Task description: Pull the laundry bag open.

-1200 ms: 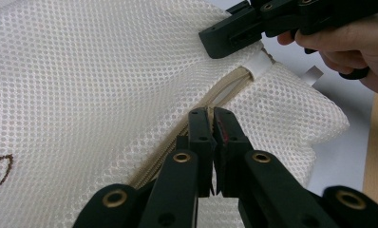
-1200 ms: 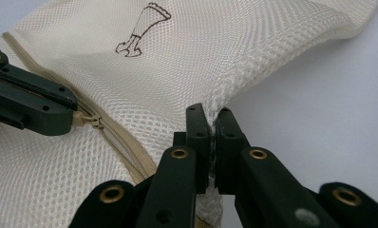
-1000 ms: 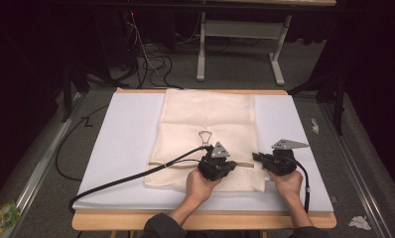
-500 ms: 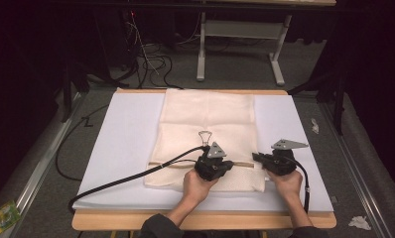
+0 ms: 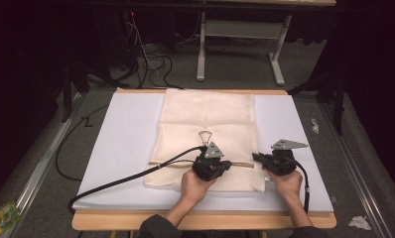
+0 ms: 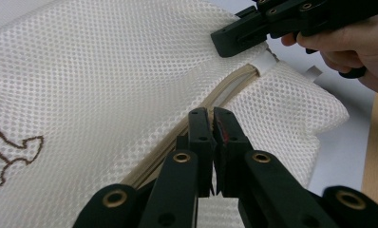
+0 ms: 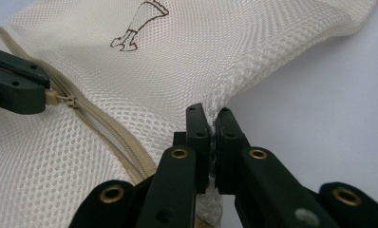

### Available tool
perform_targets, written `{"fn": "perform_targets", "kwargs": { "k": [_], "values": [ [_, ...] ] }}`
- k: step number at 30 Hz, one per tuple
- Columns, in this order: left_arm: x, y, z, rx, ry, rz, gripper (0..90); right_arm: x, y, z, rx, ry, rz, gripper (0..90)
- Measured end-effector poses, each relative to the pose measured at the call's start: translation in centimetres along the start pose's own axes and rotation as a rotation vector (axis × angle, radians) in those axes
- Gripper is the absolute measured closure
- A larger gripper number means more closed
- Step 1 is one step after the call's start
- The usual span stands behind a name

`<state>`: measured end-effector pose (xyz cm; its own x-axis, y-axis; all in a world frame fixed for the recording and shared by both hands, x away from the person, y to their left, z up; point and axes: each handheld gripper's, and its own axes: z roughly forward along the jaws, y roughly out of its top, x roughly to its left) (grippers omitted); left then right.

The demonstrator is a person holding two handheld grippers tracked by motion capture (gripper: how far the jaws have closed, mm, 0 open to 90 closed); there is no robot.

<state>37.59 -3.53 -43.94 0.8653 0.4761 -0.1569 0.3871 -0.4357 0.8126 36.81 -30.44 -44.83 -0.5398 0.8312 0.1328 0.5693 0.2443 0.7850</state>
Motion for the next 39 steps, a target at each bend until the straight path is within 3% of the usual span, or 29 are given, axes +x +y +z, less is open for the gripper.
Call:
{"fn": "perform_targets", "kwargs": {
  "k": [10,15,39],
  "values": [
    [0.1,-0.2,-0.4,-0.008,0.002,0.001,87.1,0.1,0.0,0.1,-0.001,-0.001,0.001,88.3],
    [0.7,-0.5,-1.0,-0.017,0.009,-0.020,87.0,0.0,0.0,0.1,0.001,-0.005,0.004,88.3],
    [1.0,-0.7,-2.8,-0.038,0.031,-0.007,87.2,-0.1,0.0,0.4,0.012,-0.021,-0.001,88.3]
  ]
}}
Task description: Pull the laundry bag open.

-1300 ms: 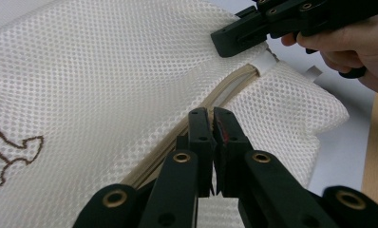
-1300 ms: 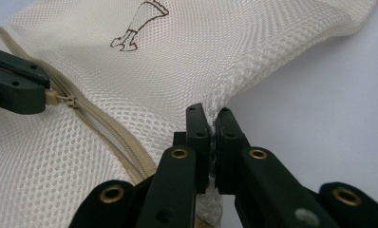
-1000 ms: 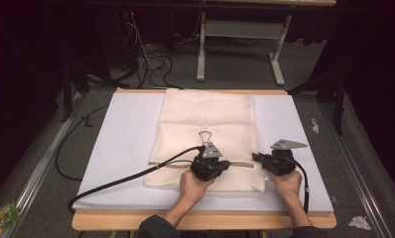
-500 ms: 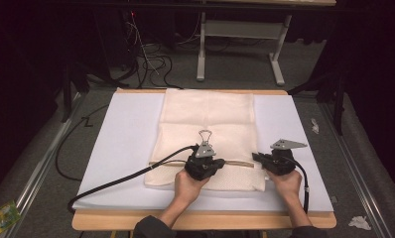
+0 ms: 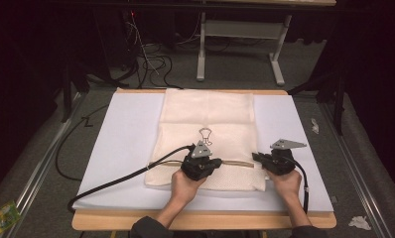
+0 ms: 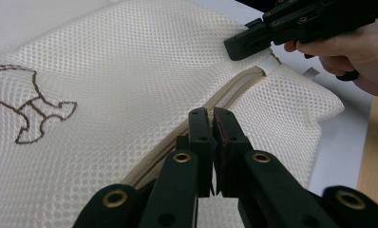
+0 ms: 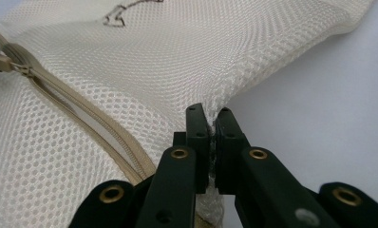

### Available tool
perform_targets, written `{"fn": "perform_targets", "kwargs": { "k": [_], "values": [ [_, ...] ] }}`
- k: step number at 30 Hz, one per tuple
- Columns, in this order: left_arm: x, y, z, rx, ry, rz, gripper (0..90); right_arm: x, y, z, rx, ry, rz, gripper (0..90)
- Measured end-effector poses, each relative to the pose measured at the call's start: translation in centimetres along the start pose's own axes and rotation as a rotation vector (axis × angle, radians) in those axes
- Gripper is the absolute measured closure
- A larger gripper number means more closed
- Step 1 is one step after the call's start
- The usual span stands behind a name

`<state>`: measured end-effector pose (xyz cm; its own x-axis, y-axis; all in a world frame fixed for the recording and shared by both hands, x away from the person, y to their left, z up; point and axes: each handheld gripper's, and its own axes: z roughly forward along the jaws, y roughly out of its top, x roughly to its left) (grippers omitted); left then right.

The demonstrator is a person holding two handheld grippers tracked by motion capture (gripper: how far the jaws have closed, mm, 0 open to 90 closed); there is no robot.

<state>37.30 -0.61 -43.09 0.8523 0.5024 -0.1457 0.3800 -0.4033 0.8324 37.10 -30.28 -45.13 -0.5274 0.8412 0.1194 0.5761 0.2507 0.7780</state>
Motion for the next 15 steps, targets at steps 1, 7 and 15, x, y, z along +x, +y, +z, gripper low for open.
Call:
{"fn": "perform_targets", "kwargs": {
  "k": [1,7,15],
  "values": [
    [0.1,0.0,-0.1,-0.001,0.004,0.000,87.2,0.0,0.0,0.0,0.004,0.000,0.000,88.3],
    [0.4,-0.2,-0.8,-0.003,0.013,-0.004,87.2,-0.1,-0.1,0.0,-0.001,-0.001,0.007,88.3],
    [0.9,-0.4,-1.5,-0.009,0.021,-0.017,87.2,-0.1,-0.1,0.1,0.003,-0.003,0.004,88.3]
  ]
}}
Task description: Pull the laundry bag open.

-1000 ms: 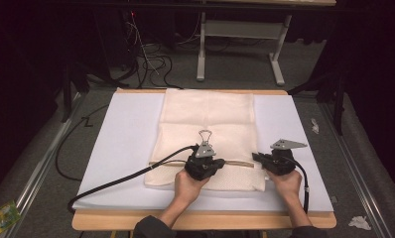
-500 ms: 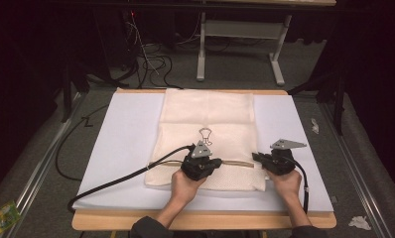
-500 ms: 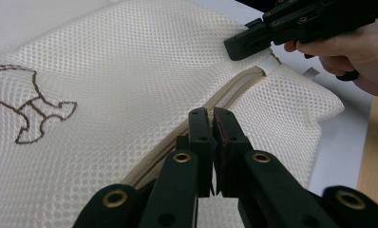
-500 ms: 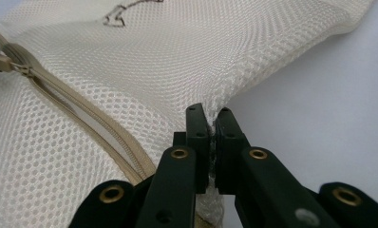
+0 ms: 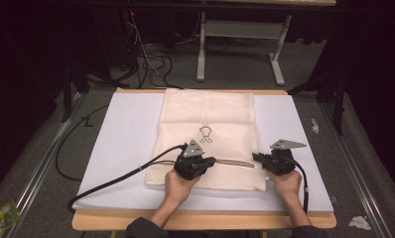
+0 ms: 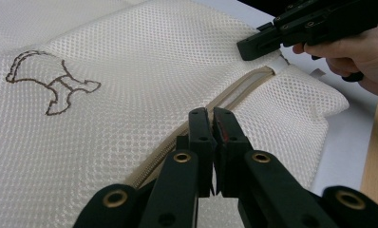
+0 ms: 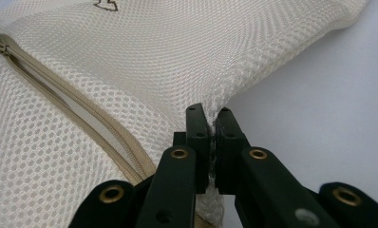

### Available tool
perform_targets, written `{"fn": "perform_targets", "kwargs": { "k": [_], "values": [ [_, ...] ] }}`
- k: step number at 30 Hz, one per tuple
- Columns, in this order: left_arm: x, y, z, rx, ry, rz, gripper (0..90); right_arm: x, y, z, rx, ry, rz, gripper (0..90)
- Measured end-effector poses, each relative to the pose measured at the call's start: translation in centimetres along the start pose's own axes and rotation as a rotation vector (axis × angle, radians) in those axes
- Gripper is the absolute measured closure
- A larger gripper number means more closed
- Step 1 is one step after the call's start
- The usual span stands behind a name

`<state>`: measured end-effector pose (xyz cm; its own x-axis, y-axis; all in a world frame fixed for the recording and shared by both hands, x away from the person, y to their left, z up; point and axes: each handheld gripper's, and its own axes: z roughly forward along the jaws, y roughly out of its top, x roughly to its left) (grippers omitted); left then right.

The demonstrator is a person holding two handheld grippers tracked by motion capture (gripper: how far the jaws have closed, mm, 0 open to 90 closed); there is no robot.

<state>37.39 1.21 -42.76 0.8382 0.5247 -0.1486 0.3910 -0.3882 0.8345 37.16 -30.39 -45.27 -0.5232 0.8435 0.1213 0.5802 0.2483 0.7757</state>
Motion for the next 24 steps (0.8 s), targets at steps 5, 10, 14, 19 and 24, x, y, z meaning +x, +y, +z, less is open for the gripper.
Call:
{"fn": "perform_targets", "kwargs": {
  "k": [5,10,14,19,24],
  "values": [
    [0.0,0.0,-0.3,-0.005,0.004,0.007,87.2,0.1,0.1,0.1,0.002,0.001,0.002,88.3],
    [0.0,-0.1,-0.5,-0.006,0.010,0.008,87.2,0.0,0.1,0.0,-0.004,0.001,0.002,88.3],
    [0.2,-0.3,-0.9,-0.011,0.018,0.008,87.2,0.1,0.1,0.1,-0.001,0.000,0.001,88.3],
    [0.3,-0.3,-1.2,-0.017,0.017,0.001,87.2,0.1,0.1,0.1,-0.002,0.000,0.002,88.3],
    [0.4,-0.4,-1.4,-0.022,0.019,0.000,87.2,0.1,0.1,0.1,-0.004,0.002,-0.001,88.3]
  ]
}}
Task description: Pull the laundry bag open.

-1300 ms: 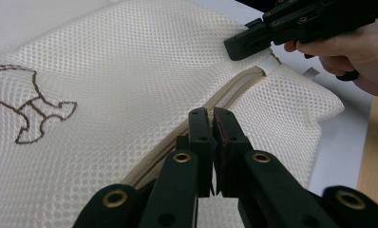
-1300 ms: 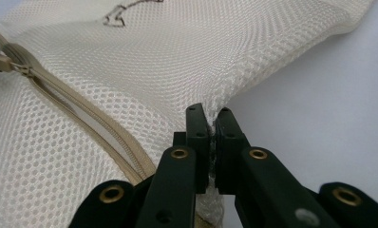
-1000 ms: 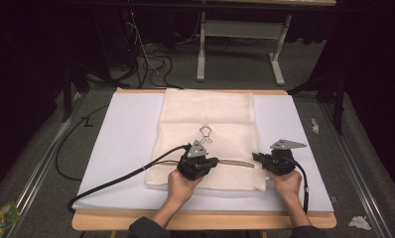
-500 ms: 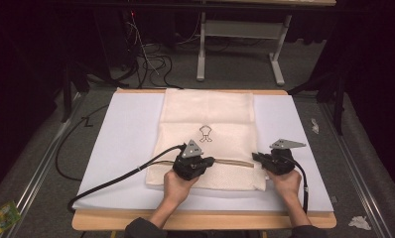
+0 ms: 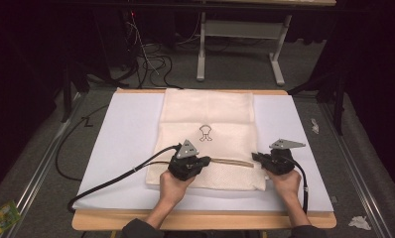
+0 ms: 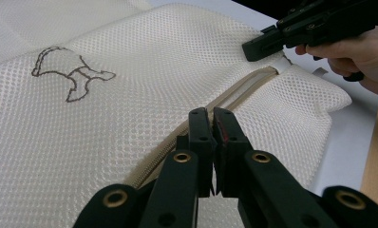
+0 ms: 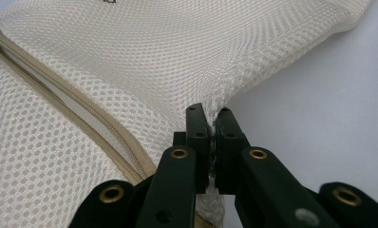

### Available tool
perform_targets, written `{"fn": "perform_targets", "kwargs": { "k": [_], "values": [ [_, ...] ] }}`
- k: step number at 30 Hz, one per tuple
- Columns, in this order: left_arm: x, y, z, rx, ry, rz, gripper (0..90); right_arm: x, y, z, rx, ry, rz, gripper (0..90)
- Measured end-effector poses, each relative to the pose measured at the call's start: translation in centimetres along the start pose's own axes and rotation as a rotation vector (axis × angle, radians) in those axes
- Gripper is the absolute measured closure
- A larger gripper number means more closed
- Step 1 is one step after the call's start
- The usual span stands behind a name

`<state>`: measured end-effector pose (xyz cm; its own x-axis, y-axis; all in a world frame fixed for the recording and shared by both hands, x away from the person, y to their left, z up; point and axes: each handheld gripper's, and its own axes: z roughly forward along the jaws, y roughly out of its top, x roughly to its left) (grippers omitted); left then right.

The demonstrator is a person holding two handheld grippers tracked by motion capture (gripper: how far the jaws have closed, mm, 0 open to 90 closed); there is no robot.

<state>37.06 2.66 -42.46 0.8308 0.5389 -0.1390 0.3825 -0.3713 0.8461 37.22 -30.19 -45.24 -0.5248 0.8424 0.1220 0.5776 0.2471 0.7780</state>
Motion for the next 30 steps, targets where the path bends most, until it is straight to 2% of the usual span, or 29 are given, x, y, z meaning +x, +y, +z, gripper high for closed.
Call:
{"fn": "perform_targets", "kwargs": {
  "k": [11,17,30],
  "values": [
    [0.18,-0.27,-0.32,0.001,0.000,-0.009,87.3,0.04,0.00,0.01,0.001,0.002,0.001,88.3],
    [0.27,-0.14,-0.80,-0.003,0.013,0.001,87.2,-0.01,-0.02,-0.01,0.002,-0.002,0.000,88.4],
    [0.42,-0.35,-1.00,-0.003,0.008,-0.008,87.2,0.04,0.03,-0.04,0.001,-0.002,-0.002,88.3]
  ]
}}
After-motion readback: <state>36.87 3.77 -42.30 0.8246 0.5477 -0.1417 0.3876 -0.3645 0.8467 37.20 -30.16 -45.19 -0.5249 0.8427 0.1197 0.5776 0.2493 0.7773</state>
